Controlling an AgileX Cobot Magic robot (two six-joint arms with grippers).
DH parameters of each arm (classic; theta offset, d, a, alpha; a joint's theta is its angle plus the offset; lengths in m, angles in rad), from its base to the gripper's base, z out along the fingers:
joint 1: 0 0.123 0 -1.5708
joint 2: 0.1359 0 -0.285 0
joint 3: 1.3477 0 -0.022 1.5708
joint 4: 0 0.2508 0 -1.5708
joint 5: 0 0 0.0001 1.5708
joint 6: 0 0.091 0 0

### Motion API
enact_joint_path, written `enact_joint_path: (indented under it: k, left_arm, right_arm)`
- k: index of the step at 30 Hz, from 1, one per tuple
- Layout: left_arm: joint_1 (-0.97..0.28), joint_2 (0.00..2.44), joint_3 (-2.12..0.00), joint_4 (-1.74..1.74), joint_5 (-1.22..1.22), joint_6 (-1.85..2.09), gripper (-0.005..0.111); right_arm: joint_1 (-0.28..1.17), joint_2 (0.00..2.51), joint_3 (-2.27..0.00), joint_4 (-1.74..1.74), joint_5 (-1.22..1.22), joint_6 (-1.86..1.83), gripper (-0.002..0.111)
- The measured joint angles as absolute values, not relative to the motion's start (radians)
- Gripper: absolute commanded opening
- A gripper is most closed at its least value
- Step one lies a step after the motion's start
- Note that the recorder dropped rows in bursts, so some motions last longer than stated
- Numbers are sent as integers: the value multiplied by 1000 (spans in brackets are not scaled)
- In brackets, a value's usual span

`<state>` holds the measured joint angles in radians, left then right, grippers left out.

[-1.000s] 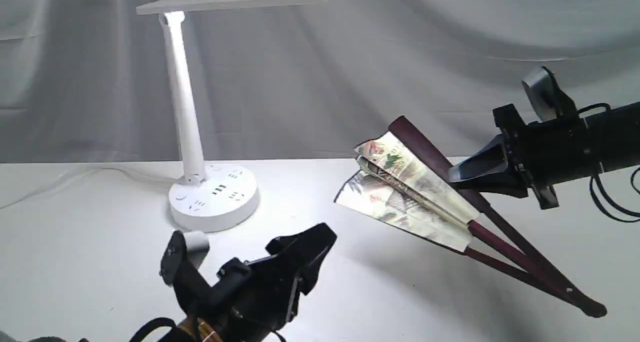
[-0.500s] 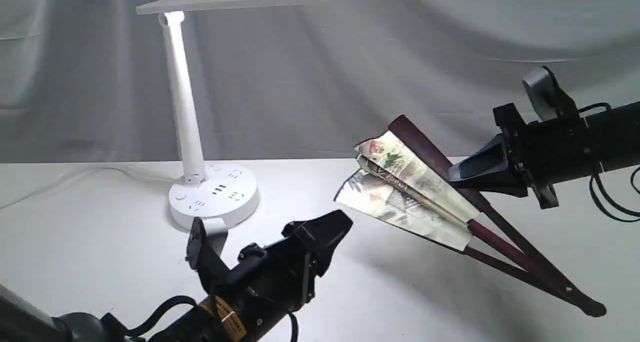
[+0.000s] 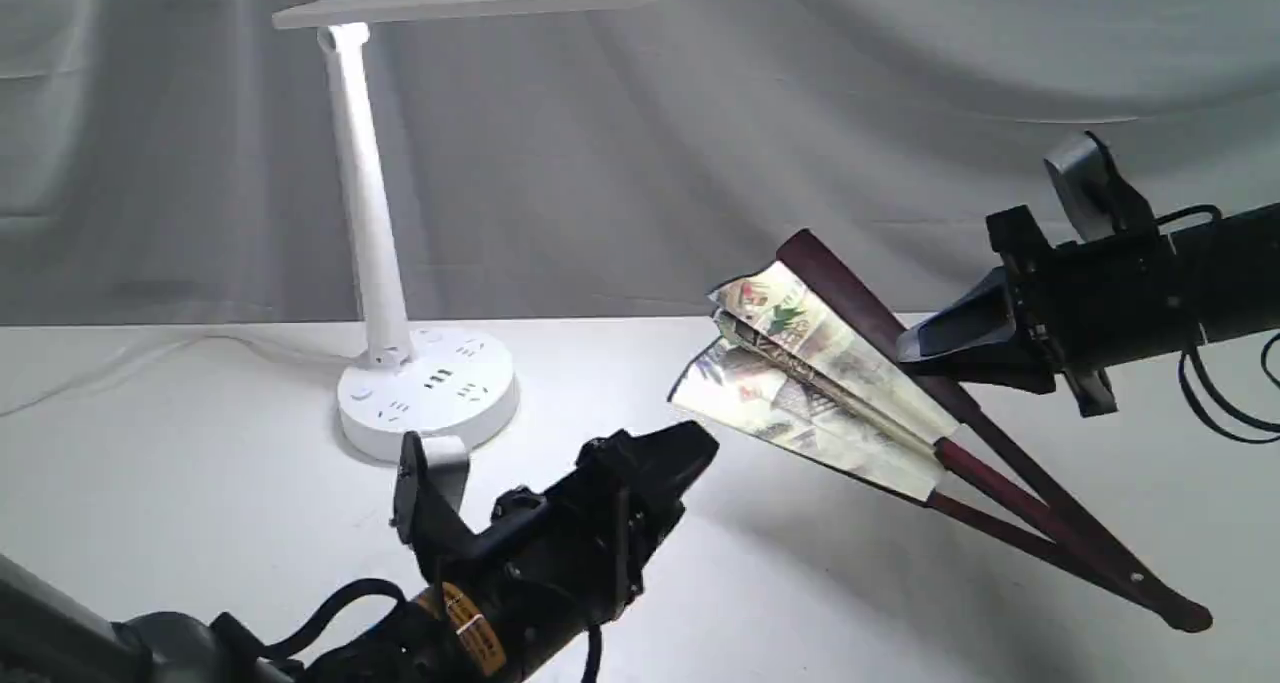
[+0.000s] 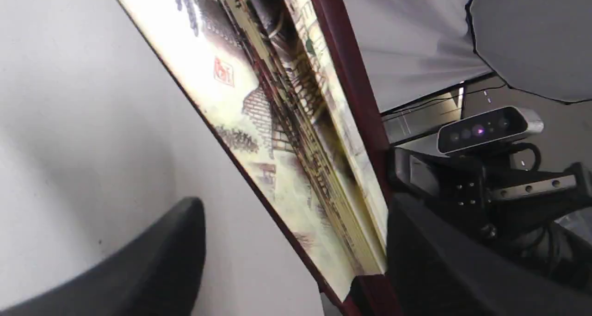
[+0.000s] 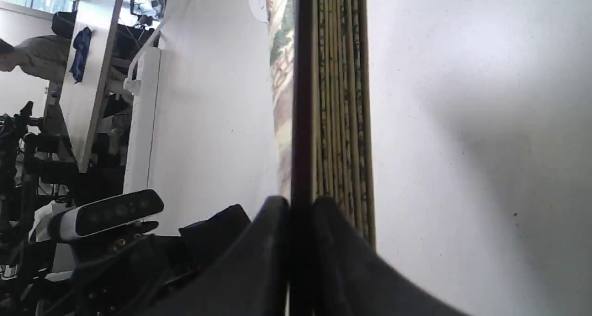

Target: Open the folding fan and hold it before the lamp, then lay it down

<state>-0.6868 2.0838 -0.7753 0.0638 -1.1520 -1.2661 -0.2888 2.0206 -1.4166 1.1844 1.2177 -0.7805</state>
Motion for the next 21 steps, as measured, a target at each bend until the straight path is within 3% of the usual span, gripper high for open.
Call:
enact_joint_path:
  k: [21]
  left_arm:
    - [-687,2333,-1075,67,-1204,-1741,57]
  right_arm:
    - [-289,2021,-1417,1195,1218,-779,0]
